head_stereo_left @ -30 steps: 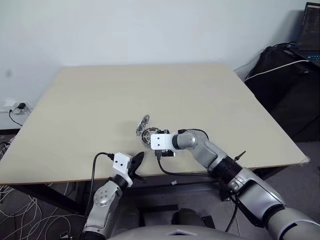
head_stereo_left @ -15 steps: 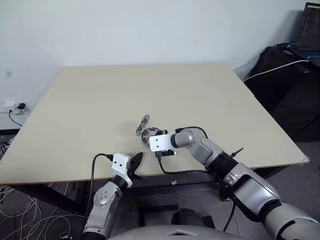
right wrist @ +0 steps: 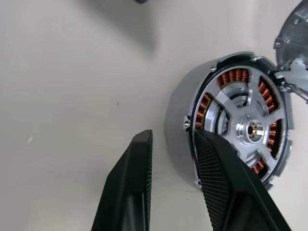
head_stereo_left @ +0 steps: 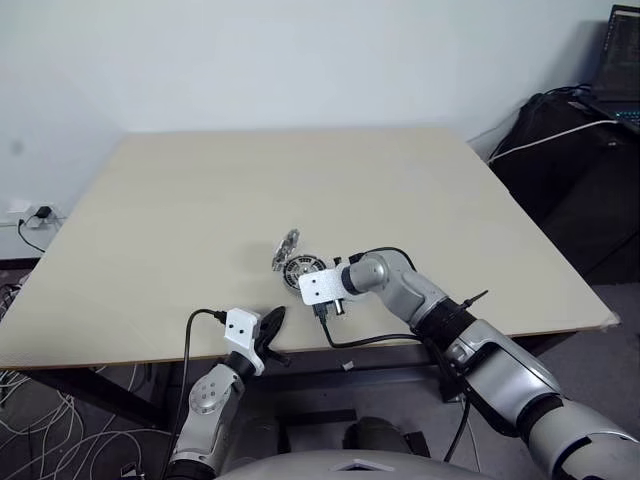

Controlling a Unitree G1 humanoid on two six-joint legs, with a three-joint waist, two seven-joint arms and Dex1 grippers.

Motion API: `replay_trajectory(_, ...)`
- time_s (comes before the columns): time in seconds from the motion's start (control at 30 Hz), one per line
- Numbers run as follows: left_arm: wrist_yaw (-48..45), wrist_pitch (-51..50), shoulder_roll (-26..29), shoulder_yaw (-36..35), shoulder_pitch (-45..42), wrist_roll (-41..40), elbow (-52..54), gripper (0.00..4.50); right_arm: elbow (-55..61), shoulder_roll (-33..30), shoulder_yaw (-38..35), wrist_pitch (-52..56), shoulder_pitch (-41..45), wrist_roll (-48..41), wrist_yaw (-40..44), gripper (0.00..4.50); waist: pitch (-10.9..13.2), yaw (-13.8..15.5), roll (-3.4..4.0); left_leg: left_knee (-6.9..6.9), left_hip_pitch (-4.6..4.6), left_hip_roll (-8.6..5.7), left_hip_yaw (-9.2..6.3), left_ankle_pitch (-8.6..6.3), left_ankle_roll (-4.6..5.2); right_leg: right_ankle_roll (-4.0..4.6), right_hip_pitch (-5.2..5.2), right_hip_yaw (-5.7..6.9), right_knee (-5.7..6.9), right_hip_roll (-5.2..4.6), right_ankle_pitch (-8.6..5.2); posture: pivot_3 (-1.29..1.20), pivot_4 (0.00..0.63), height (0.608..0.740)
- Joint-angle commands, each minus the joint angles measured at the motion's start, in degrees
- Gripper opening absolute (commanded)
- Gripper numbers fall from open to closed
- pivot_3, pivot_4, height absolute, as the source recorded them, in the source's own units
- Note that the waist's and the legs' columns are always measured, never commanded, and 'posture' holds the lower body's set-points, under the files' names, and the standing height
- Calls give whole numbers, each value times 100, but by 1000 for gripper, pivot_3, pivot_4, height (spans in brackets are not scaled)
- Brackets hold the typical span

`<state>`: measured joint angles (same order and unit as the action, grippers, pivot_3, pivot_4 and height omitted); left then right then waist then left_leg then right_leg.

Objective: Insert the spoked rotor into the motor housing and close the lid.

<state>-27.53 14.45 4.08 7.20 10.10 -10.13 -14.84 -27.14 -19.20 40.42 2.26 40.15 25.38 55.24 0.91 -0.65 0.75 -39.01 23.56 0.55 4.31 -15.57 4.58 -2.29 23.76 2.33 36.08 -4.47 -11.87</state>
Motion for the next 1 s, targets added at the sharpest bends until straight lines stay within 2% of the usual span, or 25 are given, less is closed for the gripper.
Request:
replay_trajectory(0.03, 8, 31, -52, -14, -46, -48, 235, 0, 41, 30, -99, -98, 140, -47, 180, 1622, 0, 0, 0, 0, 0, 0, 0, 0, 0, 0, 0, 0, 0, 0, 0, 0, 0, 740)
replay_trajectory(0.73, 35, -124, -76, 0, 6, -69, 441, 0, -425, 310, -170, 328, 440, 55, 384, 1622, -2, -8, 4, 2, 1, 0, -5, -2, -3, 5, 4, -2, 2, -14, 3, 0, 0, 740)
replay_trajectory(0.83, 30, -128, -85, 2, -2, -65, 426, 0, -438, 324, -171, 353, 455, 53, 370, 1076, -5, -4, 8, 2, 1, 0, -6, -2, -3, 6, 6, -3, 4, -15, 3, 0, 0, 740)
replay_trajectory(0.93, 2, -76, -97, -20, -45, -59, 297, 0, -440, 327, -176, 367, 457, 54, 350, 157, -7, -2, 11, 3, 3, -1, -6, -2, -3, 7, 7, -2, 3, -18, 3, 0, 0, 740)
replay_trajectory(1.0, -24, -16, -100, -41, -74, -60, 177, 0, -435, 327, -186, 370, 450, 58, 343, 105, -8, -7, 14, 3, 11, -2, -6, -2, -4, 7, 17, -4, 3, -18, 4, 0, 0, 740)
